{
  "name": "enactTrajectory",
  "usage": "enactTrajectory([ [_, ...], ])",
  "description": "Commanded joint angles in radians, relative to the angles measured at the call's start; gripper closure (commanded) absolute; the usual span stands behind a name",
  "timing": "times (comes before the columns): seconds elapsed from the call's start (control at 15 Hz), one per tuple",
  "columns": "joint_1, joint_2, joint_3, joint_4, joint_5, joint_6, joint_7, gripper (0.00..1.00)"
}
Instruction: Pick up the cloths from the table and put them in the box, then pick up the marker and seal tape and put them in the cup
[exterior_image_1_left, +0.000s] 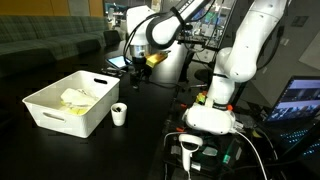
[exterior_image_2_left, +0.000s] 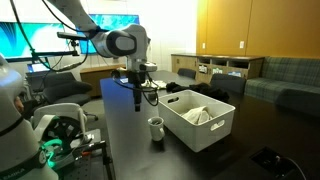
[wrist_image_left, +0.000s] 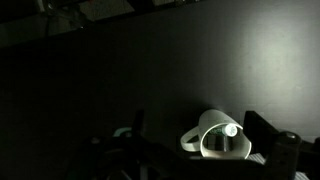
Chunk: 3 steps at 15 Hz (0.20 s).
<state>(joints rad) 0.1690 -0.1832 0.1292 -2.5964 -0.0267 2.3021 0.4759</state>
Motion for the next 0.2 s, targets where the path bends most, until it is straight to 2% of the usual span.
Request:
enactTrajectory([
  [0.0,-0.024,-0.047,0.033,-0.034,0.005,-0.001,-0.001,0.00],
  [0.13,-0.026,-0.110,0.044,-0.079,0.007,-0.001,0.002,0.00],
])
